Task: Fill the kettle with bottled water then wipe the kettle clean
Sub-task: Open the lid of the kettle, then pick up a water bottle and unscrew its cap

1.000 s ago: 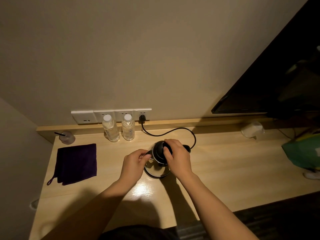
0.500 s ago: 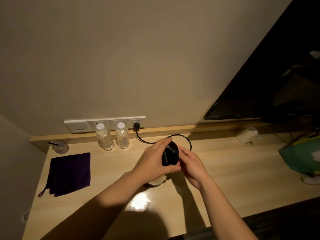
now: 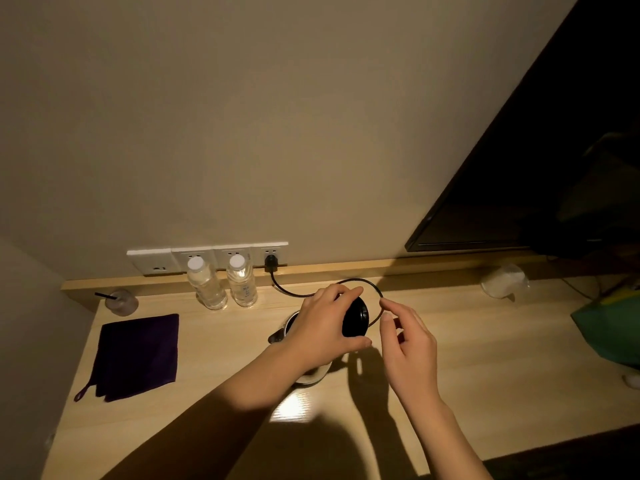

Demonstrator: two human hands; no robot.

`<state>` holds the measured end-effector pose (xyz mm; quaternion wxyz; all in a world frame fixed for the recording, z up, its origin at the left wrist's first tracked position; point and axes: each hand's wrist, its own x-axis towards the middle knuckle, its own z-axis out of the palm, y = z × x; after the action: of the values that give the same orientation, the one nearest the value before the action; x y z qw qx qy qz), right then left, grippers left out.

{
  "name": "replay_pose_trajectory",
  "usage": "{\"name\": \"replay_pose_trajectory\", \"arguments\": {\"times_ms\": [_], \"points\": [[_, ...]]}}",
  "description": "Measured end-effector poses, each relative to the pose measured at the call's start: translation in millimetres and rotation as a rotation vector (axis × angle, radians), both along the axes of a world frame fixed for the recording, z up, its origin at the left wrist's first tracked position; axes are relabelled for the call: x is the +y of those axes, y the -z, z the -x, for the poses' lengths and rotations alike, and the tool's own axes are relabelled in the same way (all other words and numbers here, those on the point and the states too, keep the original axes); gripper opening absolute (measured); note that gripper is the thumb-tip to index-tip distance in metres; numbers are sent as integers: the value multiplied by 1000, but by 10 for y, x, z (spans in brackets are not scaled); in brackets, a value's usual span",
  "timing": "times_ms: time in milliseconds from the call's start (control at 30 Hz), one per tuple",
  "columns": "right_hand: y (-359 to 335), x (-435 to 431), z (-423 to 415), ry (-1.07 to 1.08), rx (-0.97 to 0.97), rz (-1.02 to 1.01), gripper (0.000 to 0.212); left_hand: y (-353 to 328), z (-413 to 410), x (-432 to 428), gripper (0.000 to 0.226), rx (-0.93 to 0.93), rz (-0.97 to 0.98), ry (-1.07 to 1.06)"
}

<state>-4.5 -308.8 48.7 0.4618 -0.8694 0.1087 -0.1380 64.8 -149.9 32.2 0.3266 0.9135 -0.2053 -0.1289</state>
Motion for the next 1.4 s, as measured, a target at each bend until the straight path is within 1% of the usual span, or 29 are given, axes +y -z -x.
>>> {"name": "replay_pose_trajectory", "arguments": {"times_ms": [67,100,133,200,233,333,367,400,467,533,567,633,733,800,867,967,1033,1067,1100,1200,1300,1400], "points": [[-116,134,-47,-72,-109,94,27,-7,44,153,103,18,32,4],[-175,231,-78,-118,-162,134,30,-1,65,278,102,16,51,-19],[-234,344,-111,-173,-206,166,32,9,75,447,98,20,85,-76],[-334,611,-186,-294,-251,206,35,28,44,864,84,40,208,-261],[-361,759,-225,-351,-252,219,36,38,-12,1100,76,9,217,-363],[-349,1229,-350,-505,-176,248,38,79,-364,1813,60,-181,-2,-645],[-314,1387,-399,-553,-149,257,39,96,-520,2017,58,-206,-65,-694],[-268,1538,-451,-594,-126,268,38,122,-681,2193,57,-198,-123,-695],[-149,1816,-578,-650,-86,305,37,177,-961,2433,55,-86,-233,-581],[-7,2054,-721,-677,-14,342,37,212,-1144,2521,42,34,-309,-410],[71,2153,-788,-680,27,352,38,215,-1190,2532,36,51,-342,-333],[221,2303,-903,-664,93,345,39,226,-1210,2538,31,7,-386,-220],[413,2461,-1035,-624,197,308,41,221,-1111,2592,26,-81,-423,-135],[515,2546,-1107,-583,254,267,42,186,-994,2642,24,-105,-451,-74],[604,2617,-1157,-545,295,208,45,92,-866,2692,23,-134,-434,-38],[688,2682,-1190,-554,339,97,65,-134,-709,2759,28,-185,-368,-27],[725,2721,-1177,-579,348,-1,76,-276,-627,2810,30,-214,-351,16],[737,2728,-1166,-583,344,-33,76,-330,-591,2823,31,-230,-350,49],[743,2752,-1153,-587,340,-53,71,-375,-558,2853,32,-245,-351,81],[718,2792,-1104,-601,327,-41,50,-455,-489,2926,35,-303,-355,137],[701,2798,-1014,-610,298,1,48,-415,-415,2945,35,-372,-403,186],[724,2795,-880,-566,285,53,44,-344,-303,2906,32,-367,-416,180]]}}
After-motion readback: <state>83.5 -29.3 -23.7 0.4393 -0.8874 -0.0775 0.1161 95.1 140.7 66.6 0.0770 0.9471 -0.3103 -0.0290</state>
